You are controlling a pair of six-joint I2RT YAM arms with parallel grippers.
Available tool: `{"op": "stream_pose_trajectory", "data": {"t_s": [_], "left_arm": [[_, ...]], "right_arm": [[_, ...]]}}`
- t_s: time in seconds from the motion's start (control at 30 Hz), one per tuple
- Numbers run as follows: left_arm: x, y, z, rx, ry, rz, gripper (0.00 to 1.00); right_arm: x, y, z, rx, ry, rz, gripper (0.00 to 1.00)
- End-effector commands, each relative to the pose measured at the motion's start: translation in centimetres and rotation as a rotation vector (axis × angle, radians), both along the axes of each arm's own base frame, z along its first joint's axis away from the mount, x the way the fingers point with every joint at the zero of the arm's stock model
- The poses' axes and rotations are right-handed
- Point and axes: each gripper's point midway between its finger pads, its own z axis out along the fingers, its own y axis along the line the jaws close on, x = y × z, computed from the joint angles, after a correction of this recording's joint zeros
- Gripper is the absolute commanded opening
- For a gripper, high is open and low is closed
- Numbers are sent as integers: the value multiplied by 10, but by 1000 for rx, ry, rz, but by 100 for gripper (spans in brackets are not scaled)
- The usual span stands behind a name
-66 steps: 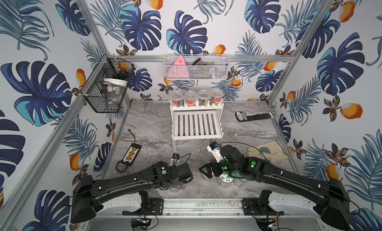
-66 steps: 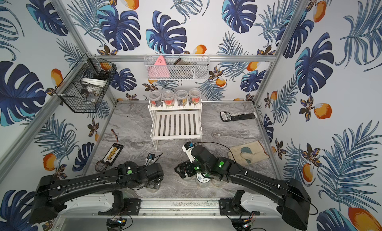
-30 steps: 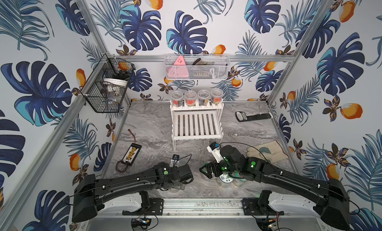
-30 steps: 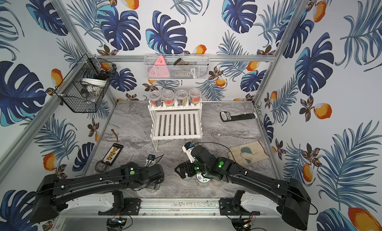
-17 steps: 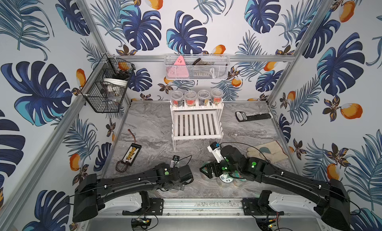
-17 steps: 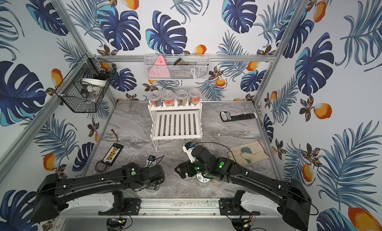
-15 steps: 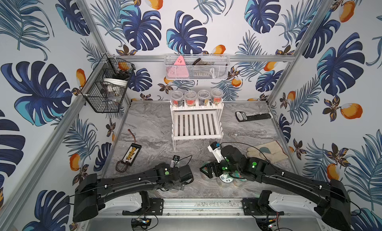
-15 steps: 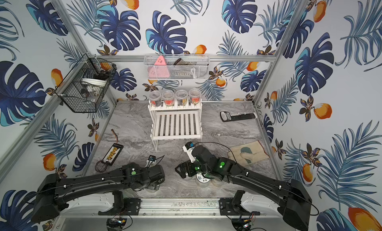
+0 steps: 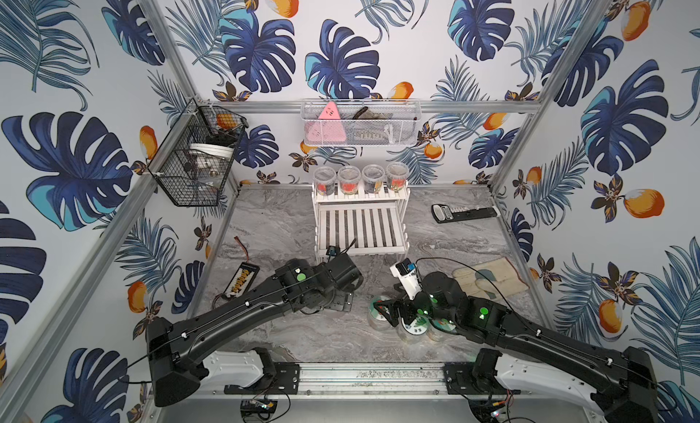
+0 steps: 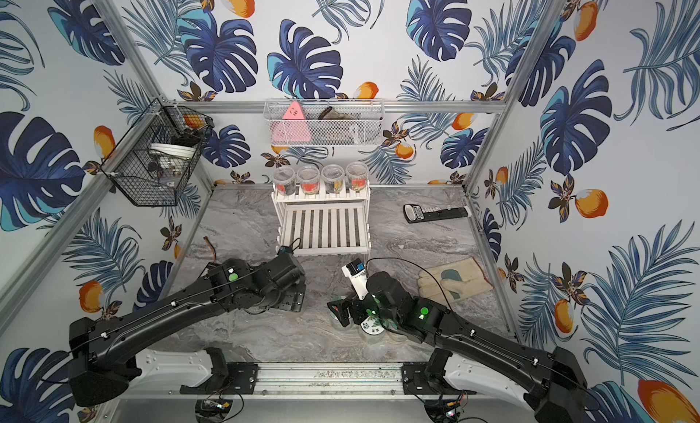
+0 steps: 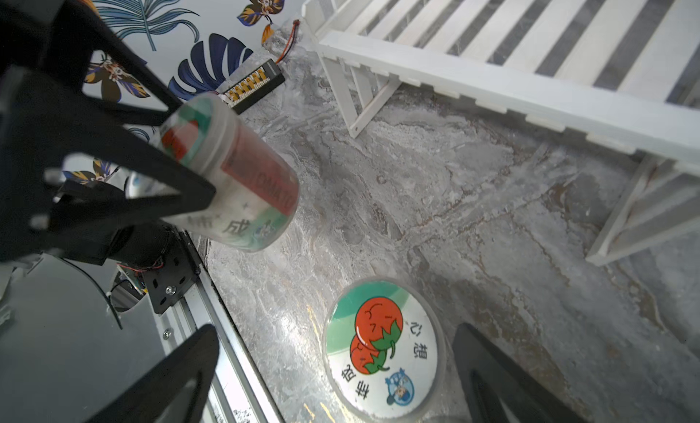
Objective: Place the seed container on the shelf
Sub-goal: Pick up the seed jar at the center of the board.
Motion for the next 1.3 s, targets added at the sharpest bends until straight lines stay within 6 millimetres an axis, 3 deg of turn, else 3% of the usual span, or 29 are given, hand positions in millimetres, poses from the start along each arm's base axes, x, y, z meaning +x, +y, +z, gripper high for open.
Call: {"op": "stream_pose_trajectory", "data": {"t_s": [0.0, 0.1, 0.2, 0.3, 0.47, 0.67, 1.27], "left_arm": [[0, 1, 13, 32, 51, -116, 78], [6, -1, 29, 46, 63, -152, 78], [14, -8, 45, 17, 57, -180, 75], [20, -11, 56, 27, 52, -186, 73], [24, -14, 63, 22, 33, -185, 72], [29, -16, 67, 23, 21, -181, 72], [24, -15, 68, -3, 11, -186, 71]], "right_arm": [[-4, 22, 24, 67, -135, 139, 100], [1, 34, 23, 69, -181, 159, 99], [3, 48, 24, 89, -356, 179, 96], [0, 59, 39, 141, -562, 199, 93], [3, 76, 59, 159, -716, 177, 96], [6, 92, 61, 183, -702, 171, 99], [20, 114, 53, 326, -563, 93, 100]]}}
